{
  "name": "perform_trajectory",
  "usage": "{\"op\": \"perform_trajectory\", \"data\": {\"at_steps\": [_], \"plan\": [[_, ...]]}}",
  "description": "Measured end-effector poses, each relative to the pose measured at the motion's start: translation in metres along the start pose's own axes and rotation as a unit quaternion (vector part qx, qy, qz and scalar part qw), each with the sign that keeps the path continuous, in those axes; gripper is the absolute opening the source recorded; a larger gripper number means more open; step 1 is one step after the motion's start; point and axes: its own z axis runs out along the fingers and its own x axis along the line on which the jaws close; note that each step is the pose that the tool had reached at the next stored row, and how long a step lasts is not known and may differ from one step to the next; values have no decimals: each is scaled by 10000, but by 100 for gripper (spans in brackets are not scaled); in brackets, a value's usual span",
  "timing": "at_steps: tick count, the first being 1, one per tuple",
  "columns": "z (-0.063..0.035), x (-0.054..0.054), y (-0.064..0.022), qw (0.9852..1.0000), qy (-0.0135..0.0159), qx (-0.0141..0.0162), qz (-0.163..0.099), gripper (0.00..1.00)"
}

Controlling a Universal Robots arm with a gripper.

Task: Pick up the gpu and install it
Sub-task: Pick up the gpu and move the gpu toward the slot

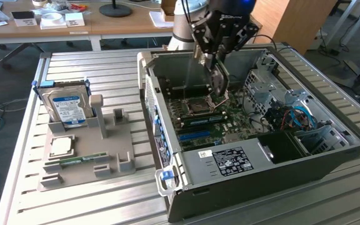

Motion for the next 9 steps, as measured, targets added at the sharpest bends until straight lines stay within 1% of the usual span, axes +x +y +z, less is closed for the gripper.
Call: {"op": "perform_trajectory", "data": {"at_steps": [4,9], "plan": [[4,-180,3,10000,0,-12,-1,26],[9,-408,10,10000,0,-14,1,26]]}}
